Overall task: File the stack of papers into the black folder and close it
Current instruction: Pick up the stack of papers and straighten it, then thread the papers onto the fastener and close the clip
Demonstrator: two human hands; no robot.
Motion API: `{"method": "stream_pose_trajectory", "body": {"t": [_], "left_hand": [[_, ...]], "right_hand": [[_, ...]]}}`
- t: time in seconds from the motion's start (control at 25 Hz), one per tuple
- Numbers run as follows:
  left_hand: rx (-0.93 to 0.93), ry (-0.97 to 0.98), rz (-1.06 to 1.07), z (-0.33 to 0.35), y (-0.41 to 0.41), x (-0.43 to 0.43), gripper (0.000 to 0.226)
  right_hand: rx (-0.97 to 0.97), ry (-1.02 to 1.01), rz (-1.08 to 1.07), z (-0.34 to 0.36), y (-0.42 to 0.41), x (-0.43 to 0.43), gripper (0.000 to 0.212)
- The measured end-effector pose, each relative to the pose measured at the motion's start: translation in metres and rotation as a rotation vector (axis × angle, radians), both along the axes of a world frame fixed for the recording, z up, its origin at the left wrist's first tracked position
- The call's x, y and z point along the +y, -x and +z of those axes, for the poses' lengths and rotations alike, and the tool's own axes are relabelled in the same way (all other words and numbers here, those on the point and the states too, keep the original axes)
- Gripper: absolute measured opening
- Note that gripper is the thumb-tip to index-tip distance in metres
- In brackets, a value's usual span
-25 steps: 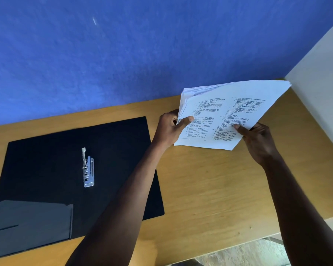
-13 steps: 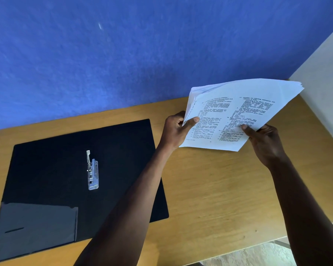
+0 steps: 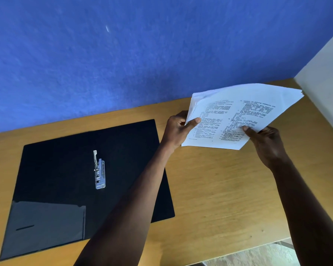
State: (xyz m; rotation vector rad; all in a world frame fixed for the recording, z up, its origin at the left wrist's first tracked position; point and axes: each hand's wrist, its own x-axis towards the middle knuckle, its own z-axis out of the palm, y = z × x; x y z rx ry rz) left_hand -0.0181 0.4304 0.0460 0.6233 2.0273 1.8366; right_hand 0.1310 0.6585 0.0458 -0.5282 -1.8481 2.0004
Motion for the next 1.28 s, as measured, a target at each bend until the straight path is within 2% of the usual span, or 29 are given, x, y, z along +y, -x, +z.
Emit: {"method": "stream_pose_trajectory", "body": {"t": [0.16, 0.32, 0.56, 0.76, 0.88, 1.0, 1.28], "left_hand": [[-0.133, 0.002, 0.007, 0.016, 0.001, -0.011, 0.069], [-0.323, -0.105, 0.036, 0.029, 0.004, -0.047, 0.029], [-0.578, -0.063, 0.242, 0.012, 0.004, -0.123, 0.027], [-0.497, 0.132, 0.635, -0.020, -0.021, -0.175, 0.016], [-0.444, 0.268, 0.780, -0.044, -0.044, -0.207, 0.018], [-0.376, 0.376, 0.828, -0.059, -0.059, -0.231, 0.020], [-0.274, 0.444, 0.833, -0.064, -0.074, -0.255, 0.012]], "right_hand": [[-0.025, -0.018, 0.012, 0.019, 0.004, -0.008, 0.025], [-0.061, -0.037, 0.074, 0.038, 0.019, -0.039, 0.023], [-0.193, 0.057, 0.128, 0.020, 0.042, -0.116, 0.017], [-0.333, 0.109, 0.105, -0.020, 0.050, -0.170, 0.019], [-0.391, 0.122, 0.072, -0.043, 0.053, -0.196, 0.016], [-0.442, 0.086, 0.065, -0.059, 0.054, -0.223, 0.012], [-0.470, 0.019, 0.042, -0.074, 0.056, -0.261, 0.014]]}}
